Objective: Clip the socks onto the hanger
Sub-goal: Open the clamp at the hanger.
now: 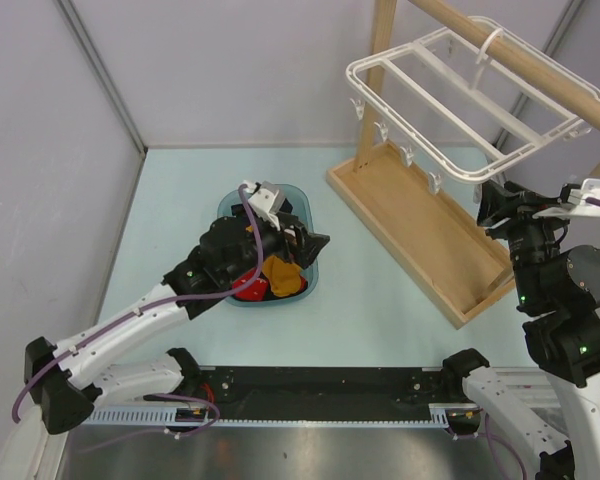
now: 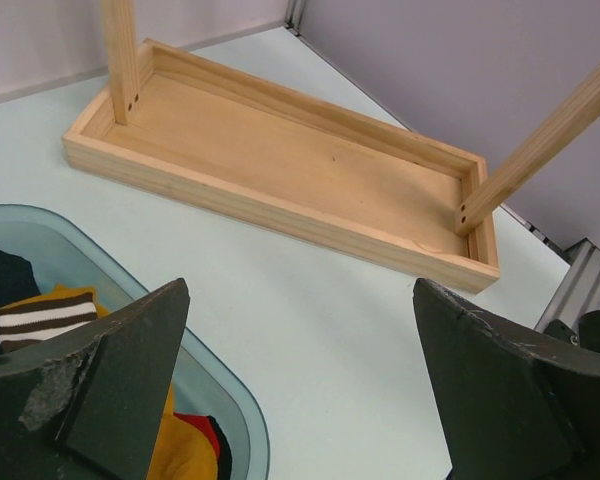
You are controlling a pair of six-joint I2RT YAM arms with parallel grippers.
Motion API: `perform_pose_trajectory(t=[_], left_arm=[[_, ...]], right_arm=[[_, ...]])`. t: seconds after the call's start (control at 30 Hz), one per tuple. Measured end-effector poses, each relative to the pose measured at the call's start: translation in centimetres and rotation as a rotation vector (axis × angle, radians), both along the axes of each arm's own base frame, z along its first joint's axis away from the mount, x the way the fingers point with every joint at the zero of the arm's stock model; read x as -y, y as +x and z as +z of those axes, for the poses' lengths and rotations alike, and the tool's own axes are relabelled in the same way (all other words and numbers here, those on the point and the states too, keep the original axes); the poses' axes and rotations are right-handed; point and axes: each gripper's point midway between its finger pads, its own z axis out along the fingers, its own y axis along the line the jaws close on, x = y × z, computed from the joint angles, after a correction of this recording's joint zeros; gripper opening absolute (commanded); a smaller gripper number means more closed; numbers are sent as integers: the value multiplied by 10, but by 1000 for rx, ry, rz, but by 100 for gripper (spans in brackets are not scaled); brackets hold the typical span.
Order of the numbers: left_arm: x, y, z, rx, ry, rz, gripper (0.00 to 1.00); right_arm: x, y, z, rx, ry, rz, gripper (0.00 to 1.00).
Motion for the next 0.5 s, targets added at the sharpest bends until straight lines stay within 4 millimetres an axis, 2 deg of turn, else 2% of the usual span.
perform_pose_trajectory(t=[0.5], left_arm=[[29, -13, -1, 42, 9, -109, 100]], right_arm=[[2, 7, -7, -30, -23, -25, 32]])
